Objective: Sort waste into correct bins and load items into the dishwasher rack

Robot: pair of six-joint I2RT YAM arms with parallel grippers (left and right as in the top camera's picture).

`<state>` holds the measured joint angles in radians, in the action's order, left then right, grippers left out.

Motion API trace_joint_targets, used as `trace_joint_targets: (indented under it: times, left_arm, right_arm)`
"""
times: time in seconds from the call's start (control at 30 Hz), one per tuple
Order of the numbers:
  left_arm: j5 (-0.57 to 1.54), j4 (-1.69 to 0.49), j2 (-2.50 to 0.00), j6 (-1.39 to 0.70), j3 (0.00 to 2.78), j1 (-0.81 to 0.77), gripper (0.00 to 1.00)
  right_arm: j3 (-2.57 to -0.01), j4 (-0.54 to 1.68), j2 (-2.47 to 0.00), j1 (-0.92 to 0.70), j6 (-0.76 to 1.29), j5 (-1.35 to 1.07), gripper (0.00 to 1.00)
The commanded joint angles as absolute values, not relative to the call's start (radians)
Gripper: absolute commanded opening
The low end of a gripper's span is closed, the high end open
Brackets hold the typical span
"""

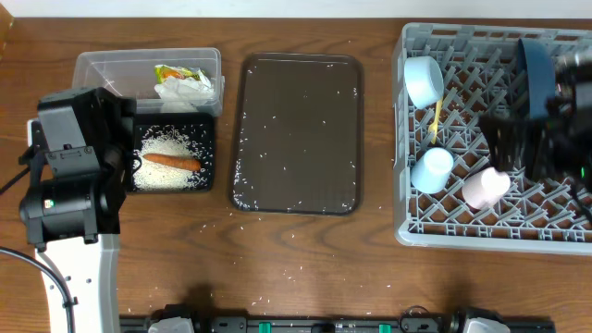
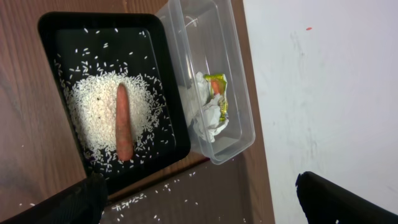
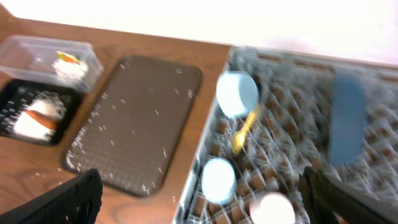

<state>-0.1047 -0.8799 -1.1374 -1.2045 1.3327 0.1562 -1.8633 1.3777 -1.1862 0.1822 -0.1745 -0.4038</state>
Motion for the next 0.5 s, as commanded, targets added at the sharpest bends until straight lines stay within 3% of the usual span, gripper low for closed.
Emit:
trace_joint_targets:
  times: [0.0, 0.27, 0.47]
  left_arm:
    - [-0.113, -0.883, -1.141, -1.208, 1.334, 0.16, 0.99]
    - [-0.113, -0.883, -1.141, -1.208, 1.334, 0.16, 0.99]
    - [-0.113, -0.883, -1.141, -1.208, 1.334, 0.16, 0.99]
  right_arm:
    - [-1.863, 1.416, -1.112, 0.182, -0.139, -0.283, 0.99]
    - [-1.72, 1.316, -0.961, 0.182, -0.174, -0.3, 0.99]
    - [-1.208, 0.786, -0.753, 0.181, -0.168, -0.457, 0.99]
